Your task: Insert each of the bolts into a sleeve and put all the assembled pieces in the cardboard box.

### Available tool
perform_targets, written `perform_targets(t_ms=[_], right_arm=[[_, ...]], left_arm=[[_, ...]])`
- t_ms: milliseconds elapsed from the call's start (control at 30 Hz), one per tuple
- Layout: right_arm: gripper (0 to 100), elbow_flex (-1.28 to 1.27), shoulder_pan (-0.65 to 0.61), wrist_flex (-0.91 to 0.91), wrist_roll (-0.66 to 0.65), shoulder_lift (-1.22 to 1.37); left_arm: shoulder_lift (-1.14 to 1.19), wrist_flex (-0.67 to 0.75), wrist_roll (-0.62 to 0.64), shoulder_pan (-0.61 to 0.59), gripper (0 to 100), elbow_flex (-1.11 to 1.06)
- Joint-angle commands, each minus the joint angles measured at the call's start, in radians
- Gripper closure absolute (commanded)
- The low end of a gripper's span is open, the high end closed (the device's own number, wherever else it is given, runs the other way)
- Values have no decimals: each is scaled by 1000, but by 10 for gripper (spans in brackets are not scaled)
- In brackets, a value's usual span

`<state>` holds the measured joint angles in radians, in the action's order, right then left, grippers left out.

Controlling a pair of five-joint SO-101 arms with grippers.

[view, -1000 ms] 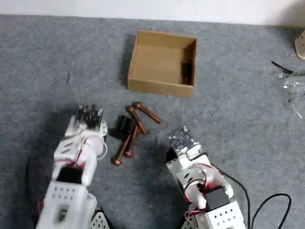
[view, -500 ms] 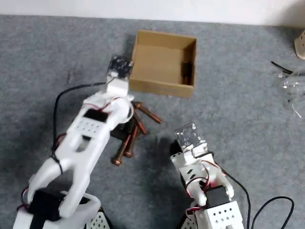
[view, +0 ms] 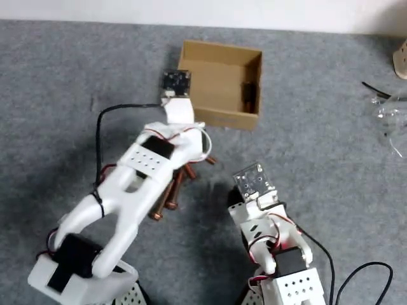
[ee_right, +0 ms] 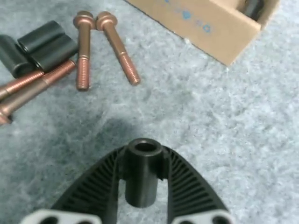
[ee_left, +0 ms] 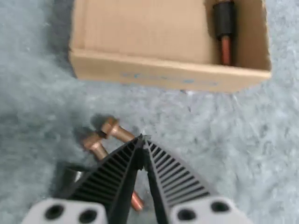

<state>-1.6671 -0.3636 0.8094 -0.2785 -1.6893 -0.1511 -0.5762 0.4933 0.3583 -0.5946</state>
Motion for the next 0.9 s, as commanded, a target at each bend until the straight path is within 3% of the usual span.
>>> perform_targets(t_ms=[0,100,367,867], right_arm=[[994,1,12,-41,6,-15],[994,1,12,-41,6,-15],[994,2,12,-41,5,-15],[994,2,12,-41,5,-15]], left_arm=[[45,-2,74,28,994,54],[104,-3,201,28,992,70],[245,-9,304,24,877,162],[257,-58,425,-15,899,166]])
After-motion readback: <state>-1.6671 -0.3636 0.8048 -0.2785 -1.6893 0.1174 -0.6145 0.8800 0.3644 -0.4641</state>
